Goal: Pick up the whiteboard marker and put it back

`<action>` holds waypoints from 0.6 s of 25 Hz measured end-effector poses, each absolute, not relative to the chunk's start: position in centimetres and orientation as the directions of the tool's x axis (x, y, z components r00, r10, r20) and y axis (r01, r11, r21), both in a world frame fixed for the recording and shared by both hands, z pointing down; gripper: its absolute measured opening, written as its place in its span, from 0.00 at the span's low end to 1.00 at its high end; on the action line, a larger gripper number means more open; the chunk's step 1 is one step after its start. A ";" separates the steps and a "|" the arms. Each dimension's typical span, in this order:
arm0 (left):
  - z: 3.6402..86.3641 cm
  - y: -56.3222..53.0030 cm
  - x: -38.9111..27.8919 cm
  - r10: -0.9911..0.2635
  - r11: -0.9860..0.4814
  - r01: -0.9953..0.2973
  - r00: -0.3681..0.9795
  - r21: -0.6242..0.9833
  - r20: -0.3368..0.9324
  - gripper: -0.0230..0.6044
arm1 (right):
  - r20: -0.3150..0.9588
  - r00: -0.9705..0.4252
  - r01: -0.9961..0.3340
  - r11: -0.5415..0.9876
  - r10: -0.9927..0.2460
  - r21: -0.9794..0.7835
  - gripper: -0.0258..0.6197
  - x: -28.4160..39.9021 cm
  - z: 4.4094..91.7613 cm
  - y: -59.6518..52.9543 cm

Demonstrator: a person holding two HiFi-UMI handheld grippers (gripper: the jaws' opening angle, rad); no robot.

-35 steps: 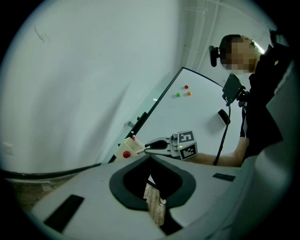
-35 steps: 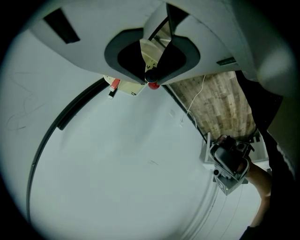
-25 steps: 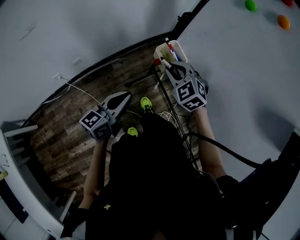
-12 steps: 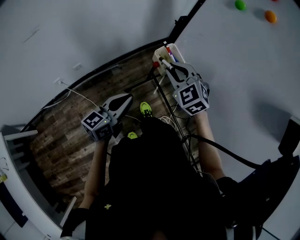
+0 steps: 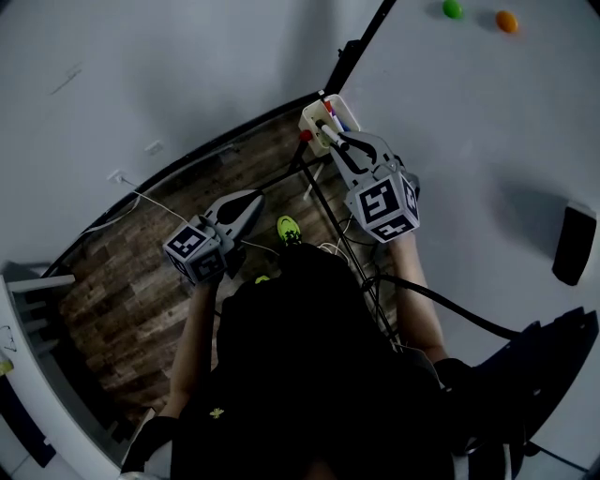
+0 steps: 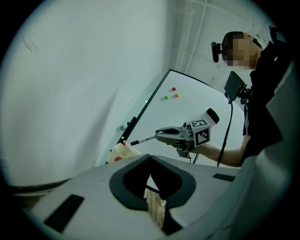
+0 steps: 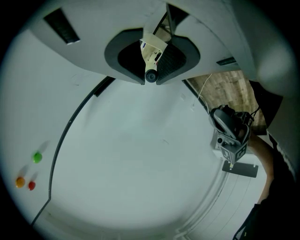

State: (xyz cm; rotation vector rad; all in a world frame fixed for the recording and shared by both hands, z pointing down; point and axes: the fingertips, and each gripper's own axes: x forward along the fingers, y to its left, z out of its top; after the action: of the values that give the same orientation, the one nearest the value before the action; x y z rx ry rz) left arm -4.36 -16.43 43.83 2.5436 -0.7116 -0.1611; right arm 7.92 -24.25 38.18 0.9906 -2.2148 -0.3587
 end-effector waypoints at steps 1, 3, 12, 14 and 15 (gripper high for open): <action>43.5 -16.3 -4.4 -0.517 -0.741 -0.455 0.856 0.493 0.013 0.07 | 0.464 -0.483 -0.555 0.670 -0.743 0.494 0.18 7.9 37.8 -23.9; 43.2 -16.1 -4.4 -0.522 -0.737 -0.454 0.853 0.500 0.004 0.07 | 0.455 -0.483 -0.557 0.663 -0.748 0.500 0.18 7.8 37.1 -23.4; 42.6 -15.5 -4.4 -0.527 -0.745 -0.461 0.850 0.482 -0.003 0.07 | 0.428 -0.485 -0.564 0.647 -0.762 0.513 0.18 7.6 35.6 -21.6; 42.8 -15.3 -4.3 -0.519 -0.749 -0.456 0.855 0.481 0.002 0.07 | 0.425 -0.484 -0.566 0.644 -0.765 0.515 0.18 7.7 35.5 -21.3; 42.8 -15.1 -4.2 -0.511 -0.750 -0.444 0.860 0.490 -0.002 0.07 | 0.424 -0.481 -0.568 0.641 -0.767 0.516 0.18 7.8 35.5 -21.2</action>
State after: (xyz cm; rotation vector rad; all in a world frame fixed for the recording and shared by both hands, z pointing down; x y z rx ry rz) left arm -4.22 -15.15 42.79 2.5481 -0.6994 -0.1864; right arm 7.76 -21.18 35.45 1.0350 -2.2221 -0.4061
